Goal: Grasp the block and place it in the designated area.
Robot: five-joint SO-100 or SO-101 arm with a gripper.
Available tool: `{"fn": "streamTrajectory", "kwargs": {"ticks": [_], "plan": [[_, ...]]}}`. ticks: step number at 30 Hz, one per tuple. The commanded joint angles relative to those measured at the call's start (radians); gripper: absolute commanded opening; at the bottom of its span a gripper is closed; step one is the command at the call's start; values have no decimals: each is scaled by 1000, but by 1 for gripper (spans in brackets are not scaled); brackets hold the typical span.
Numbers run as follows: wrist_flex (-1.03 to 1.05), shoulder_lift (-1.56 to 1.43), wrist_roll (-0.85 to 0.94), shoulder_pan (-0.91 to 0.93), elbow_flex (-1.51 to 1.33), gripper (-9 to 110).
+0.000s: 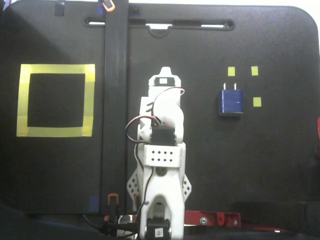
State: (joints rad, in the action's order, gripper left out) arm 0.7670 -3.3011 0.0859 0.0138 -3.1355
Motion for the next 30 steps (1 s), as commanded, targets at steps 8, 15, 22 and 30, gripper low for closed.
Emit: {"fn": "streamTrajectory", "kwargs": {"ticks": [8, 15, 22, 30], "plan": [[2, -9, -5, 6, -5, 0], [2, -9, -5, 8, -5, 0], [-12, -9, 8, 0, -5, 0], [-238, -9, 12, -6, -5, 0]]}}
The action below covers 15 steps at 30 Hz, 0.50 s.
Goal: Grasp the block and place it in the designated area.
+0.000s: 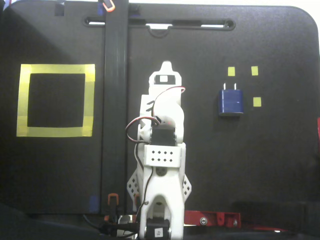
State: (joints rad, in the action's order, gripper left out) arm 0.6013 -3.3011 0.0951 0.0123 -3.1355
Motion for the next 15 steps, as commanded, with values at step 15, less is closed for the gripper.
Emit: {"fn": "streamTrajectory", "kwargs": {"ticks": [15], "plan": [[-549, -9, 5, -5, -5, 0]]}}
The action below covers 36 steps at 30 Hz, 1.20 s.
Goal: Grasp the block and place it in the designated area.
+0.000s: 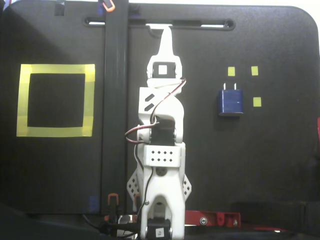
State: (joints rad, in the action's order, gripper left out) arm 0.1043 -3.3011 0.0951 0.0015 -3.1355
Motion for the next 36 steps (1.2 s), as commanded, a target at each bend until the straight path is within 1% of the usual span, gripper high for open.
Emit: {"fn": "streamTrajectory", "kwargs": {"ticks": [1, 11, 15, 21, 36], "plan": [[-64, -9, 5, 6, -5, 0], [-37, -8, 11, 17, -5, 0], [-35, -8, 26, 58, -5, 0], [-29, -8, 26, 186, -5, 0], [34, -11, 26, 594, -3, 0]]}}
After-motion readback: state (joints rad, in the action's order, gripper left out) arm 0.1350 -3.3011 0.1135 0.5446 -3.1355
